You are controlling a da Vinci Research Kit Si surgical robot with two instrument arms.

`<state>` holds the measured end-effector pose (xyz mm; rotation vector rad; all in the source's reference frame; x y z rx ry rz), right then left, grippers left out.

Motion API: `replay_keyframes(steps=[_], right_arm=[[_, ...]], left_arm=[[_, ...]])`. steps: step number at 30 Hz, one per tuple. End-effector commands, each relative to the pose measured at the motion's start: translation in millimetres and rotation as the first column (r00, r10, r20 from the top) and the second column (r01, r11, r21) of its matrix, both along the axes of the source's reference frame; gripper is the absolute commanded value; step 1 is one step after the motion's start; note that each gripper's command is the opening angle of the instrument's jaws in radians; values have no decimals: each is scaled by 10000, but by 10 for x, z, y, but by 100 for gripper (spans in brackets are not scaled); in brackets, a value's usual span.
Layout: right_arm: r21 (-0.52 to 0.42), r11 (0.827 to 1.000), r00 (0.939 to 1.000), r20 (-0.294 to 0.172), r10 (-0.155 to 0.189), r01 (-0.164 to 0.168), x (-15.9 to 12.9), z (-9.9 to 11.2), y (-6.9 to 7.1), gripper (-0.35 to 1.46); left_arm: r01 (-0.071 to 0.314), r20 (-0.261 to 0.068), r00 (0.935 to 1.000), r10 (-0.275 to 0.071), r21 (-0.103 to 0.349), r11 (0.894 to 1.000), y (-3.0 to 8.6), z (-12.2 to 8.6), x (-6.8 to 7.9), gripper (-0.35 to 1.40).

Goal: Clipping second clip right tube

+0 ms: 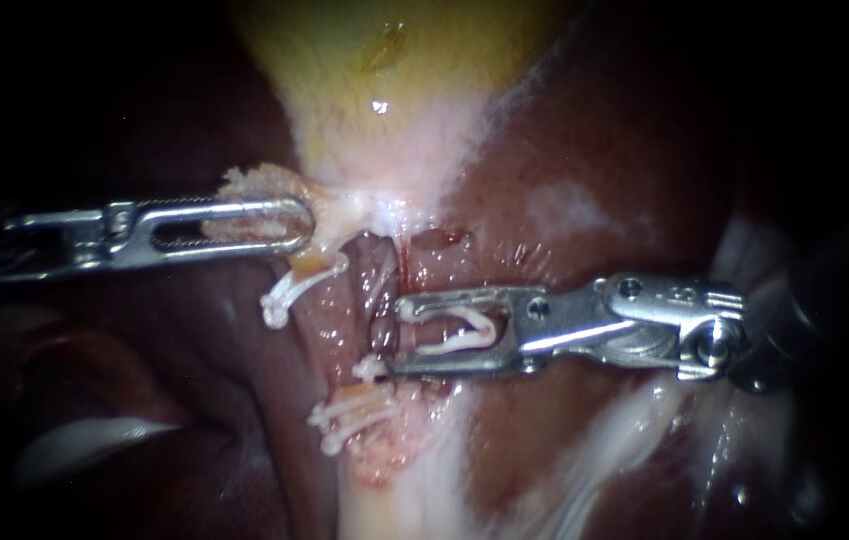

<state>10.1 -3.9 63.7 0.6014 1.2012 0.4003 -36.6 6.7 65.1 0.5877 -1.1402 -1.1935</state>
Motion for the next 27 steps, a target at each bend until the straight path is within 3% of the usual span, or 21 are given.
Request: replay_keyframes(steps=[1, 14, 21, 27], right_arm=[[0, 10000, 10000, 1, 1, -1, 0, 0, 0, 17], [0, 10000, 10000, 2, 2, -2, 0, 0, 0, 18], [0, 10000, 10000, 4, 6, -6, 2, 0, 0, 41], [-5, 10000, 10000, 7, 11, -11, 3, 1, 0, 47]], left_arm=[[-2, 1, 10000, 2, 2, 10000, 0, 0, 0, -35], [-1, 0, 10000, 1, 2, 10000, 0, 0, 0, -35], [0, 0, 10000, 0, 1, 10000, 0, 0, 0, -35], [-1, 0, 10000, 1, 1, 10000, 0, 0, 0, -35]])
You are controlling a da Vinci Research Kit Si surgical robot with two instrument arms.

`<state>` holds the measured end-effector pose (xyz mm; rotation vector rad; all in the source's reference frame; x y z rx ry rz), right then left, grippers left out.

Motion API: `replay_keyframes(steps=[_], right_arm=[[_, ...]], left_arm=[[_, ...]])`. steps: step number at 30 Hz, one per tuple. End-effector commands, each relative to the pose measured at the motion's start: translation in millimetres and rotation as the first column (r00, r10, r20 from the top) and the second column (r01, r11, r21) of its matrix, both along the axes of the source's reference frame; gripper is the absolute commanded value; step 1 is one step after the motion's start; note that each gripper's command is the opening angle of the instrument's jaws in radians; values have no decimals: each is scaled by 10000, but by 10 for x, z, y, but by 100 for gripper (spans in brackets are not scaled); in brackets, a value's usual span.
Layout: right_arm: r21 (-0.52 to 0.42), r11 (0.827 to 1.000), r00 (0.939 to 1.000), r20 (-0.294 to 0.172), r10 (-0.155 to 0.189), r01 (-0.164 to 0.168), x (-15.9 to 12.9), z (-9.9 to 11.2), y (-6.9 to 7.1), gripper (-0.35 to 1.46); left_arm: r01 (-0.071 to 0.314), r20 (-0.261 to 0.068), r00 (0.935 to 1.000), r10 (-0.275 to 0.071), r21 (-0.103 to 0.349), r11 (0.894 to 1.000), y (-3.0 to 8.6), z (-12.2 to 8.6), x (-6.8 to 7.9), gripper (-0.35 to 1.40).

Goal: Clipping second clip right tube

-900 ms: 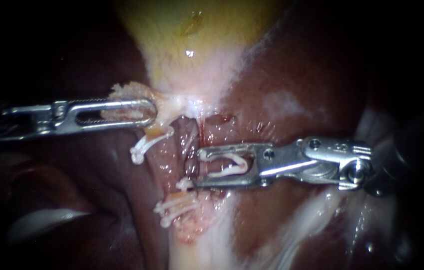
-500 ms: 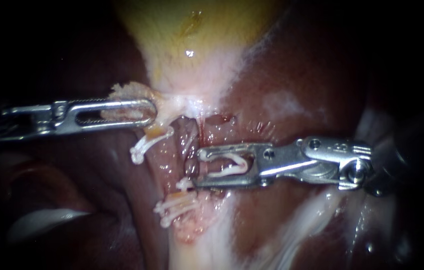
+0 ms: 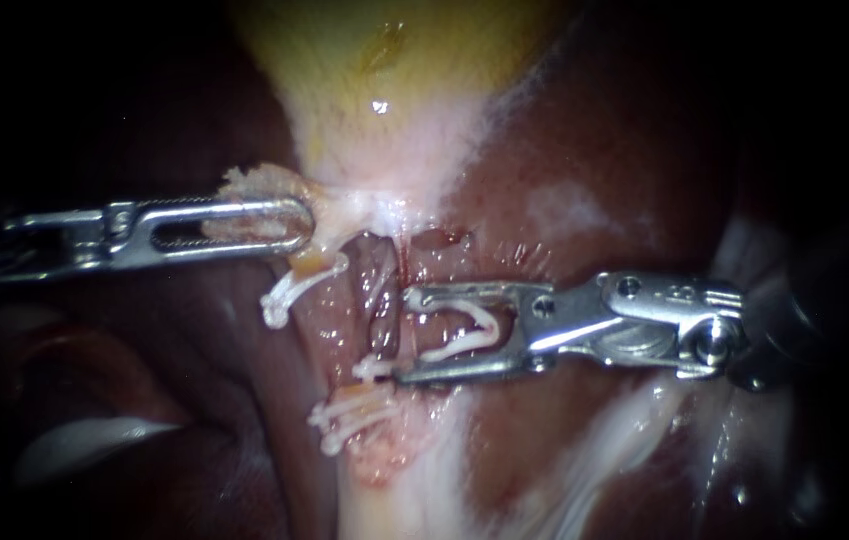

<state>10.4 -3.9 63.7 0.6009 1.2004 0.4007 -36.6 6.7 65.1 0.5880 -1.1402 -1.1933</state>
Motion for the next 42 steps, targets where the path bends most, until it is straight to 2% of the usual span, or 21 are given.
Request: replay_keyframes(steps=[1, 6, 22, 34, 42], right_arm=[[-4, 10000, 10000, -3, 9, -9, 0, 0, 0, 47], [-81, 9998, 9998, 109, 181, -180, 0, 2, 0, 49], [38, 9997, 9995, 192, 242, -243, -10, 26, 0, 50], [309, 9986, 9985, 331, 426, -437, -6, 53, -9, 50], [652, 9969, 9985, 373, 411, -435, 5, 67, -16, 50]], left_arm=[[1, -2, 10000, -1, 0, 10000, 0, 0, 0, -35], [2, -2, 10000, -2, 0, 10000, 0, 0, 0, -35], [0, -2, 10000, 0, 0, 10000, 0, 0, 1, -35], [0, -2, 10000, 0, 0, 10000, 0, 0, 1, -35], [0, -2, 10000, 0, 0, 10000, 0, 0, 1, -35]])
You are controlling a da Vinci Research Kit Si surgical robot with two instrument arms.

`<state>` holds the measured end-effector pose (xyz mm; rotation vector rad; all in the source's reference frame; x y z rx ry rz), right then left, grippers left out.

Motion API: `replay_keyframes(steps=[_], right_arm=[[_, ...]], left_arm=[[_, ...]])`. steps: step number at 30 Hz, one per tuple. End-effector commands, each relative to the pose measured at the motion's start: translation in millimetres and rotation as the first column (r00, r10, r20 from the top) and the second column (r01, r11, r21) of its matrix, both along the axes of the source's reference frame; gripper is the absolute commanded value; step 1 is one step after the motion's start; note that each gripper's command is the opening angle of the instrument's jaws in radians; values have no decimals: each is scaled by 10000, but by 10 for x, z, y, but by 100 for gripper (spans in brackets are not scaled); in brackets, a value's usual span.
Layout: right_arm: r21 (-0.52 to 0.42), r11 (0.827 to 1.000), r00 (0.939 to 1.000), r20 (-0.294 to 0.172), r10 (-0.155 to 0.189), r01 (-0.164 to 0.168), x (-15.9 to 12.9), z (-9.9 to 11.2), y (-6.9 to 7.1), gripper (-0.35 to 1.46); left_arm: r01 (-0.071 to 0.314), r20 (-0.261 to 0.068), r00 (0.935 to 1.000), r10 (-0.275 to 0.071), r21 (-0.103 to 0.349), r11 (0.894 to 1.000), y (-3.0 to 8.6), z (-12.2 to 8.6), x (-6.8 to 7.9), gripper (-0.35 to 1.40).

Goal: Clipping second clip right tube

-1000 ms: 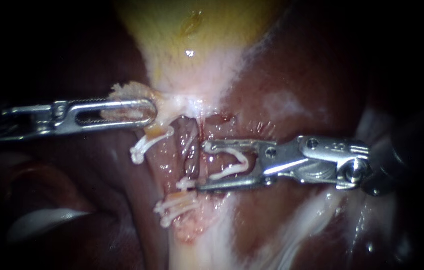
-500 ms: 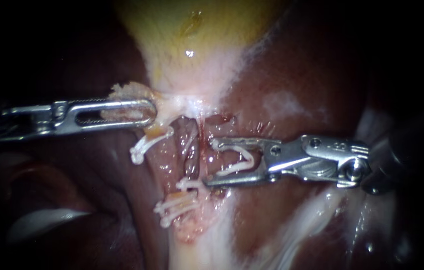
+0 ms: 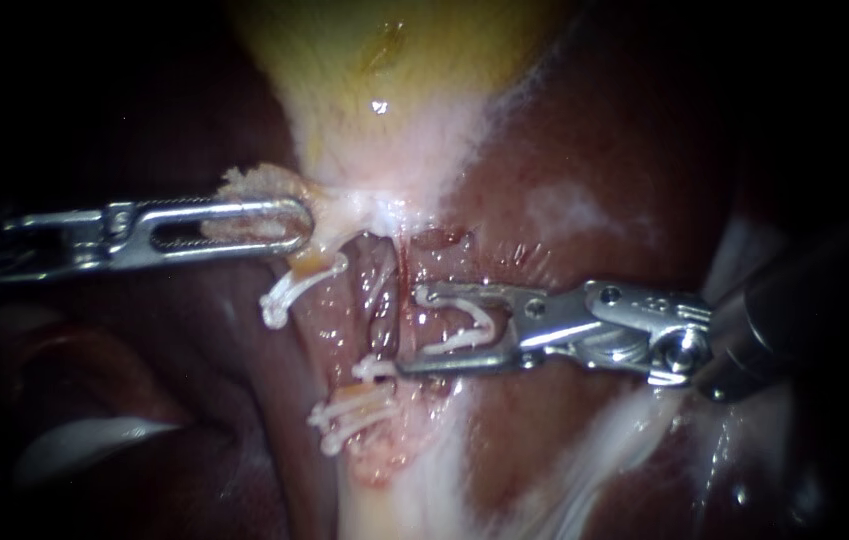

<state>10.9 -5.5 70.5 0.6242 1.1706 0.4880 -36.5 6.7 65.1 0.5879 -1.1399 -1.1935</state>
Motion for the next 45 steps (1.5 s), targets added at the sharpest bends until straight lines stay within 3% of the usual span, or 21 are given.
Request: replay_keyframes(steps=[1, 17, 30, 45], right_arm=[[-15, 10000, 10000, -14, -26, 26, 1, 2, -1, 50], [302, 9993, 9997, -163, -206, 211, 23, 19, -10, 50], [1101, 9936, 9952, -970, -135, 242, 28, 17, -13, 50], [1676, 9847, 9772, -2118, -104, 468, 24, -23, -14, 50]], left_arm=[[0, 1, 10000, 0, -1, 10000, 0, 0, 0, -35], [-35, -5, 10000, 35, 7, 10000, -1, 1, -1, -35], [-34, -6, 10000, 34, 6, 10000, -1, 1, -1, -35], [-36, -4, 10000, 36, 7, 10000, -1, 1, -1, -35]])
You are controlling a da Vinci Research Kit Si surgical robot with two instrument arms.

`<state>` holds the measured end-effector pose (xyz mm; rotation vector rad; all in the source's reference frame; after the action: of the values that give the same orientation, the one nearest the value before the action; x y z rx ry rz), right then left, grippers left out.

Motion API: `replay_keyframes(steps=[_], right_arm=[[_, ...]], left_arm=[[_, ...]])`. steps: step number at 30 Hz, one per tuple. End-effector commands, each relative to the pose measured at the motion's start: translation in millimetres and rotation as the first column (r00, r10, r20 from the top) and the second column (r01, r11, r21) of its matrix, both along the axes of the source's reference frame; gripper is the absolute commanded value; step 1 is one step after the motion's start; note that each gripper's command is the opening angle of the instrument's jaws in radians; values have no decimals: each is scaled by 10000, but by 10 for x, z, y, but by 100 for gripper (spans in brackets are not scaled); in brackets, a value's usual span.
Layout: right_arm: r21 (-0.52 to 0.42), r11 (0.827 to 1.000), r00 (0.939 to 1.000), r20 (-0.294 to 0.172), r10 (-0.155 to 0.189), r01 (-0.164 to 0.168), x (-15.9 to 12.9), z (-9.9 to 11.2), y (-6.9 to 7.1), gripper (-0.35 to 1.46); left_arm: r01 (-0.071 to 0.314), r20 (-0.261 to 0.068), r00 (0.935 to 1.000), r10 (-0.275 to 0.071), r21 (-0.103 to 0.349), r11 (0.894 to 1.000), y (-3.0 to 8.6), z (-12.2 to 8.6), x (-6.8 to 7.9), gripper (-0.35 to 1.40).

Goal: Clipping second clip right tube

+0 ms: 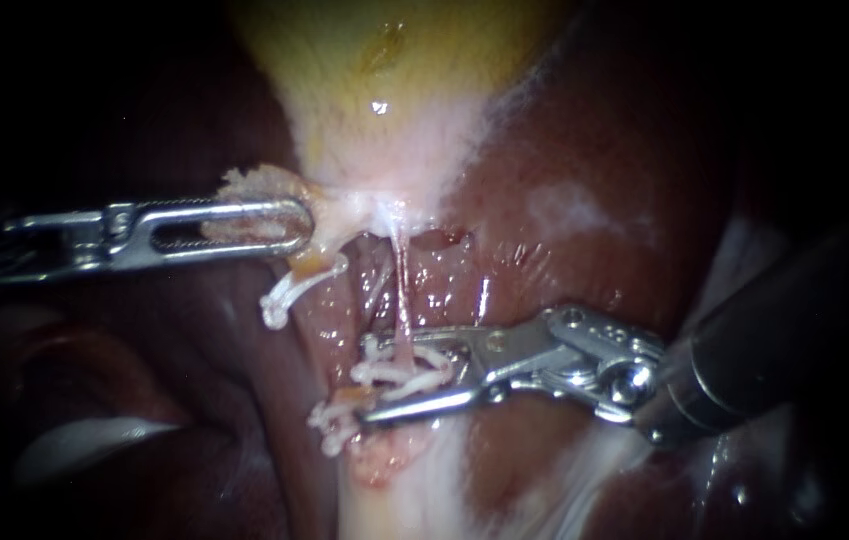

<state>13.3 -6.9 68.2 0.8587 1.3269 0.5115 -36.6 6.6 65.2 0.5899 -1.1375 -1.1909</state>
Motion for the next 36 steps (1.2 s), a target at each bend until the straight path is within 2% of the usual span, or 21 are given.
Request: replay_keyframes(steps=[1, 8, 21, 26, 32, 36], right_arm=[[11, 10000, 10000, -45, 30, -30, -1, -3, 1, 50], [130, 9999, 9996, -283, 44, -40, -2, -19, 7, 50], [131, 9999, 9996, -282, 47, -44, 0, -19, 7, 49], [417, 9991, 9998, -203, 63, -54, 2, -18, 8, 45], [760, 9971, 9999, -103, 86, -78, 4, -13, 12, 21], [791, 9967, 9998, 3, 200, -200, 5, -8, 16, -4]], left_arm=[[1, 2, 10000, -1, 0, 10000, 0, 0, 0, -35], [1, 2, 10000, -1, 0, 10000, 0, 0, 0, -35], [1, 2, 10000, -1, 0, 10000, 0, 0, 0, -35], [1, 1, 10000, -1, 0, 10000, 0, 0, 0, -35], [2, 1, 10000, -2, 0, 10000, 0, 0, 0, -35], [2, 1, 10000, -2, 0, 10000, 0, 0, 0, -35]])
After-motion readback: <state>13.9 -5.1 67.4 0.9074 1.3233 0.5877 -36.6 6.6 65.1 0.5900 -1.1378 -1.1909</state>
